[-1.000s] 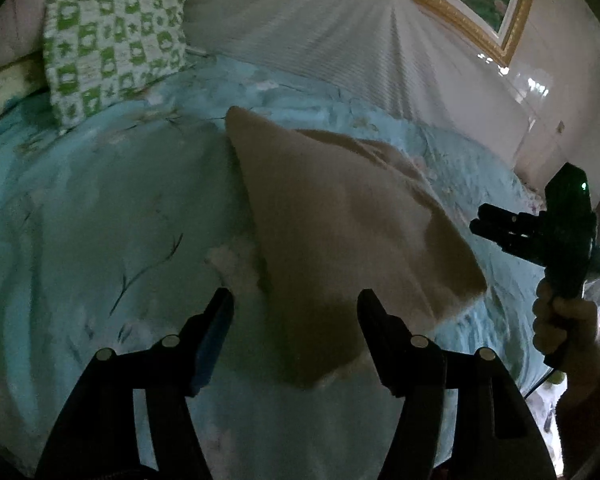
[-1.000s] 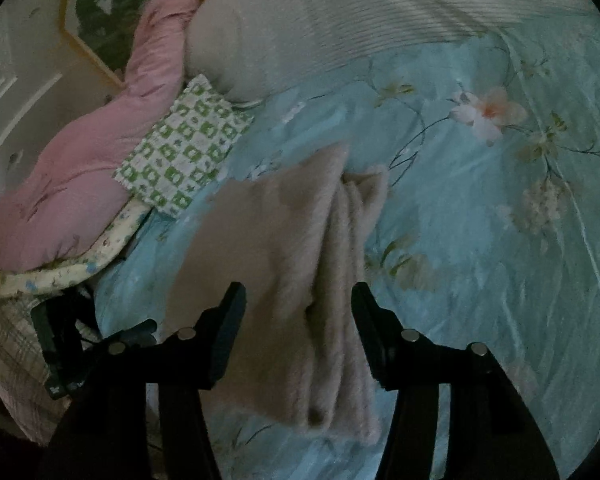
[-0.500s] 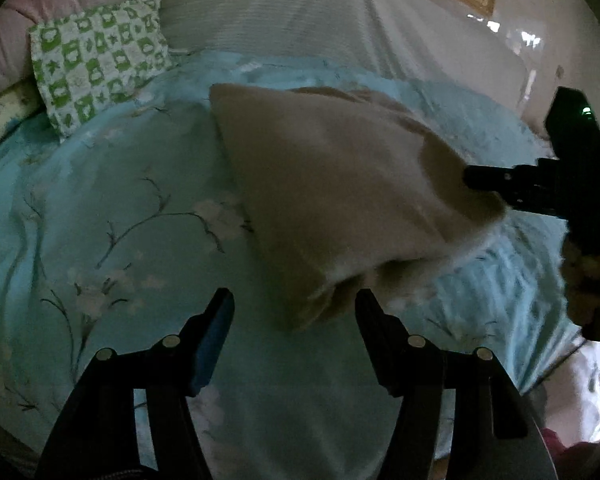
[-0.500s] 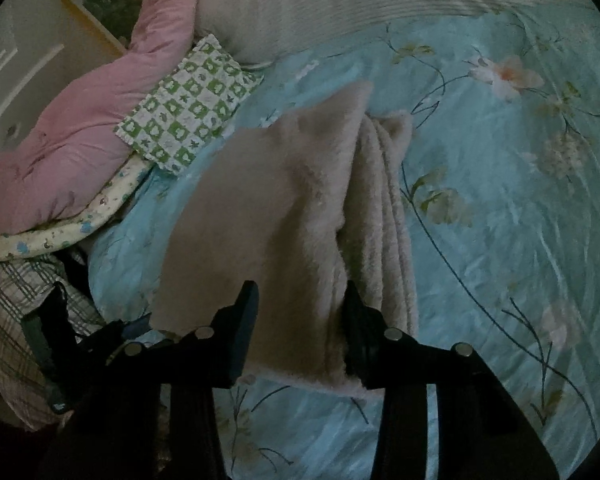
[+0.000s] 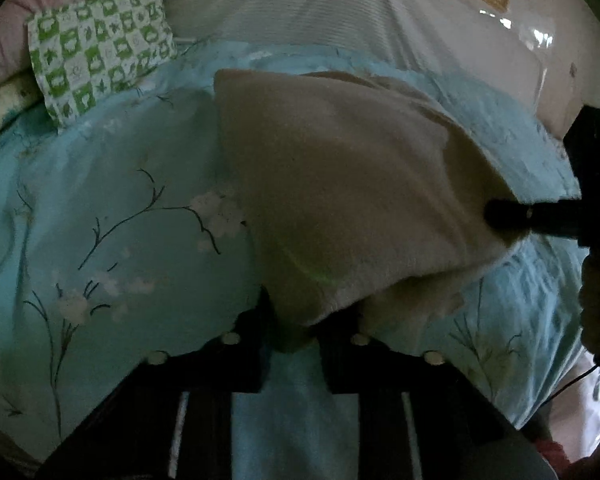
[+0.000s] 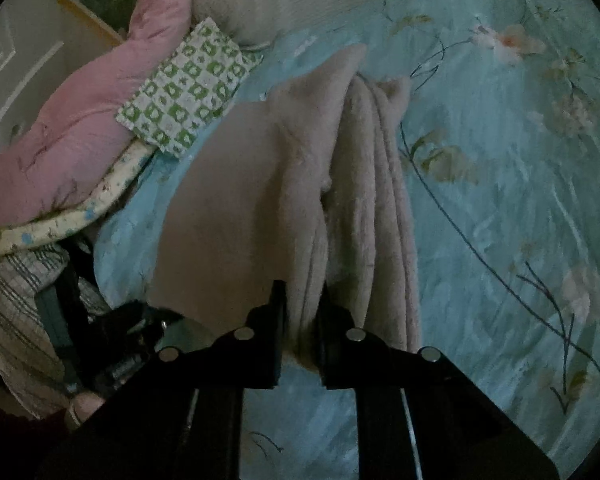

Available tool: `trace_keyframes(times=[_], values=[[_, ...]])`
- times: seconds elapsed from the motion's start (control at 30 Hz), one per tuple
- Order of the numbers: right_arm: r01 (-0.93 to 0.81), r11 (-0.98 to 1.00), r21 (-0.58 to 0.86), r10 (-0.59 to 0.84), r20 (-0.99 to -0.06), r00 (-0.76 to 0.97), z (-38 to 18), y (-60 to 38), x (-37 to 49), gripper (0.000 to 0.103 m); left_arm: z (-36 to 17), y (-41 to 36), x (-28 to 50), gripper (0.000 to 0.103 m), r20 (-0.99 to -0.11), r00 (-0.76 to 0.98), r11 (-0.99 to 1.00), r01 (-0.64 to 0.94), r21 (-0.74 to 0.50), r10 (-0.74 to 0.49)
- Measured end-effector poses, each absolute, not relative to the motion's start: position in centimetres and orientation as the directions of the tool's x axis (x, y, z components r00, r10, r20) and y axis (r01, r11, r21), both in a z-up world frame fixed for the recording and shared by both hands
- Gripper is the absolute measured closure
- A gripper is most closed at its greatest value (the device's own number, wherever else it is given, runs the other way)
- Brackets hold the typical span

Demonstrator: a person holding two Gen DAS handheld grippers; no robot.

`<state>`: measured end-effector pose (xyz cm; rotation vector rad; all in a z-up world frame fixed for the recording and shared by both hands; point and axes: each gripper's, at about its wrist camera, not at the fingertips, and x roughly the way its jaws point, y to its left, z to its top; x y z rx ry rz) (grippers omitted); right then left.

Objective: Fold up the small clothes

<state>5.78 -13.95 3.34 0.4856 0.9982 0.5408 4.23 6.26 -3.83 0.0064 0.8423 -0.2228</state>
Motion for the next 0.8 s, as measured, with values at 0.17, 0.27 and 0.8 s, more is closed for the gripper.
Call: trace_keyframes(times=[0.17, 0.27, 0.8], values=[[-0.265, 0.787, 0.558, 0.604, -0.607, 0.517, 8.8, -16.1, 5.0, 0.097, -2.3, 5.7, 3.5, 0.091, -0.742, 0.65, 0.976, 0.219, -0.024, -0.164], [-0.273, 0.822, 0.499, 0.562, -0.639, 0.524, 10.0, -17.3, 4.9, 0.097, -2.5, 5.0, 3.3, 0.091, -0.744, 0.647, 0.971, 0.239, -0.011, -0.167], [-0.146, 0.872, 0.467, 0.48, -0.76, 0.439, 4.8, -17.4, 4.0, 0.085, -1.8, 7.9, 2.6, 0.08, -0.778, 0.545, 0.936, 0.319, -0.15, -0.311]])
